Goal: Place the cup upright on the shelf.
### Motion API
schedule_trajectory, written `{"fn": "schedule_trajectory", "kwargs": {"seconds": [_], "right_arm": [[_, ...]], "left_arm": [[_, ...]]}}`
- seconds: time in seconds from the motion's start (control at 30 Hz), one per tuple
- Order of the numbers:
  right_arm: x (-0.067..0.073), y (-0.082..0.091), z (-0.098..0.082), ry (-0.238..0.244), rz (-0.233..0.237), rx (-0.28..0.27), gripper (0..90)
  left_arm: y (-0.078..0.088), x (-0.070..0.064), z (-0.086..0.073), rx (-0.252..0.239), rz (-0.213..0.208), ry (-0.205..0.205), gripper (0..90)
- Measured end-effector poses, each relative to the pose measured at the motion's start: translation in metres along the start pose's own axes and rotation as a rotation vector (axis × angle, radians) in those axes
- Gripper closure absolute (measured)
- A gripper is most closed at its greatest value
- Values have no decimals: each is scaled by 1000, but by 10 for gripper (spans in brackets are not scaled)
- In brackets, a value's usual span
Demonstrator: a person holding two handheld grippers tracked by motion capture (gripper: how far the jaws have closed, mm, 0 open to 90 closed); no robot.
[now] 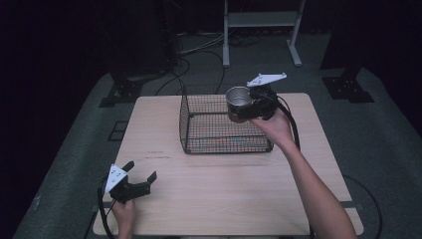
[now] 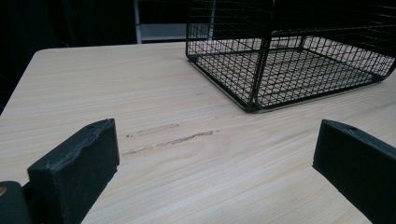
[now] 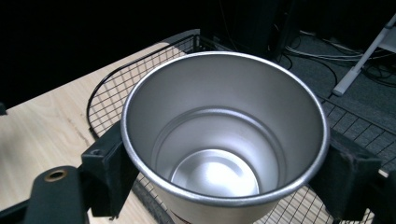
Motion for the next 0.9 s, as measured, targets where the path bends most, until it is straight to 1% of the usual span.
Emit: {"fn": "schedule_trajectory", "kwargs": {"seconds": [0.1, 0.33, 0.4, 0.43, 0.47, 0.53, 0.6, 0.67, 0.73, 0.77, 0.8, 0.83, 0.9], "right_arm": [[-6, -8, 7, -6, -6, 3, 176], [-12, -18, 16, -18, -10, -1, 176], [-15, -22, 19, -23, -23, 0, 176], [-16, -25, 19, -28, -21, 2, 176], [-17, -28, 19, -36, -19, 5, 176], [-18, -30, 19, -34, -24, 8, 176], [-22, -37, 18, -49, -29, 17, 177], [-24, -40, 16, -46, -32, 26, 176], [-27, -47, 12, -56, -34, 40, 176], [-31, -52, 8, -65, -39, 61, 176], [-31, -52, 8, -65, -39, 61, 176], [-34, -57, 5, -87, -33, 64, 176], [-35, -59, 4, -90, -30, 66, 176]], "left_arm": [[0, 0, 0, 2, 0, -5, 0], [0, 0, 0, 4, -2, -4, 0], [0, 0, -1, 6, -3, -2, 0], [0, 0, 0, 5, -3, -2, 0], [0, 0, 0, 4, -4, -2, 0], [0, -1, 0, 2, -4, -1, 0], [0, 0, 0, 1, -5, -2, 0], [0, 0, 0, 0, -5, -3, 0], [0, -1, 0, 0, -7, 3, 0], [0, -1, -1, 8, -10, -3, 0], [0, -1, -1, 8, -10, -3, 0], [-1, -1, -1, 9, -11, -3, 0], [-1, -1, -1, 7, -11, -3, 0]]}}
Point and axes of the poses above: each handheld gripper's, and its own axes: y roughly backward along the jaws, z roughly out of its top, x roughly to its left, the point moved 10 cm from there along -y, roughly forward along the jaws, and after that the axes turned 8 degrees about z, right-handed, at the moved point
